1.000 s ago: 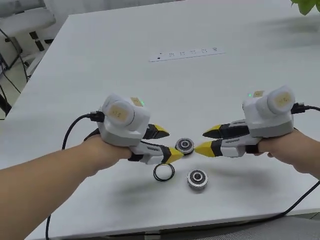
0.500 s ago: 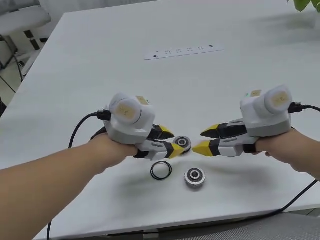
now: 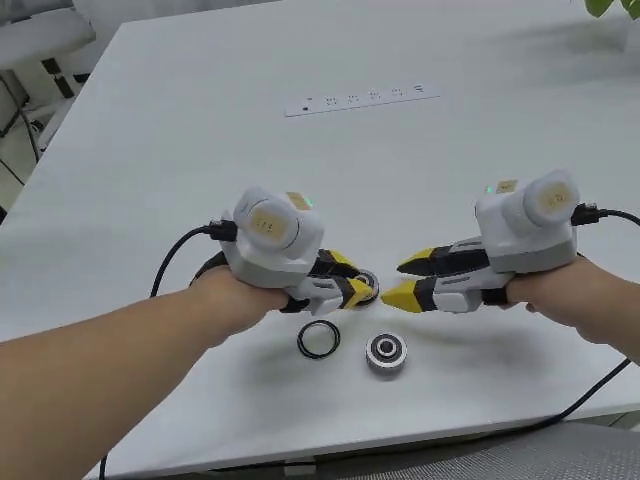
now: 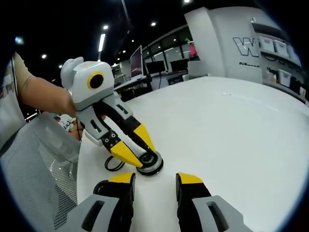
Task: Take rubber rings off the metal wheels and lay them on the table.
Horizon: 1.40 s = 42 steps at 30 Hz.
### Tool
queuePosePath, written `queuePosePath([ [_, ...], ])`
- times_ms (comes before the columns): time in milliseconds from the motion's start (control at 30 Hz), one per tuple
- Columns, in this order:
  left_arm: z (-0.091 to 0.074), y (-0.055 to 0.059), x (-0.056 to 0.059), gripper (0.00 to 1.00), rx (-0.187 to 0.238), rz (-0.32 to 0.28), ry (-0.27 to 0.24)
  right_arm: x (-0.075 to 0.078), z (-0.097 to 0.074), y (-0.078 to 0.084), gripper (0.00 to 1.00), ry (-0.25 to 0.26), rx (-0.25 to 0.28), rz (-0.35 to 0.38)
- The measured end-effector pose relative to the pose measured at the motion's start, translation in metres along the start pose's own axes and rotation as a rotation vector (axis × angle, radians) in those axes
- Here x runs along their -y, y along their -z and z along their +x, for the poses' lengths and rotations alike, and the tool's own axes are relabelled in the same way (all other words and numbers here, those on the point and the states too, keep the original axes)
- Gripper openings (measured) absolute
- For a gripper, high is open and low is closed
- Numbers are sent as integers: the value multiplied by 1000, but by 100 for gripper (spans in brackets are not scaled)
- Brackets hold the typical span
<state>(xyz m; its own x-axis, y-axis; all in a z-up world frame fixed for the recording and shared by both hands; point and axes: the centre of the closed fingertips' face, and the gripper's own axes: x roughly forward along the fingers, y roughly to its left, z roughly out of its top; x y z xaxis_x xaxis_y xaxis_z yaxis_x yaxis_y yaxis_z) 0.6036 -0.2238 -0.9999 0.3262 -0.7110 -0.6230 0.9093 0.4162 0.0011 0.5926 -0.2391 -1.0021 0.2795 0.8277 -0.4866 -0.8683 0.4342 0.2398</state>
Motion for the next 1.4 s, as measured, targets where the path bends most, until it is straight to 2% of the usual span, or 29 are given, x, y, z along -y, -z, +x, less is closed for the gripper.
queuePosePath([
  [167, -2, -1, -1, 16, 15, -7, -18, -3, 4, 0, 31, -9, 2, -7],
  [200, -2, 2, -3, 15, 6, -16, -32, -3, 5, -1, 31, -11, 2, -8],
  [233, -1, 0, -2, 15, 18, -7, -28, -4, 6, -1, 31, -12, 2, -10],
  [367, -1, 1, -2, 15, 20, -11, -36, -7, 12, -2, 30, -22, -3, -26],
  [667, 0, 1, -1, 14, 26, -27, -55, -12, 26, -5, 29, -24, -18, -100],
  [900, 0, 1, -2, 14, 30, -35, -63, -9, 29, -3, 27, 16, -37, -177],
  [1233, 0, 2, -3, 14, 37, -39, -69, -2, 23, 1, 22, 24, -27, -161],
  [1400, 0, 2, -3, 14, 38, -43, -71, -5, 20, 3, 18, 25, -29, -145],
])
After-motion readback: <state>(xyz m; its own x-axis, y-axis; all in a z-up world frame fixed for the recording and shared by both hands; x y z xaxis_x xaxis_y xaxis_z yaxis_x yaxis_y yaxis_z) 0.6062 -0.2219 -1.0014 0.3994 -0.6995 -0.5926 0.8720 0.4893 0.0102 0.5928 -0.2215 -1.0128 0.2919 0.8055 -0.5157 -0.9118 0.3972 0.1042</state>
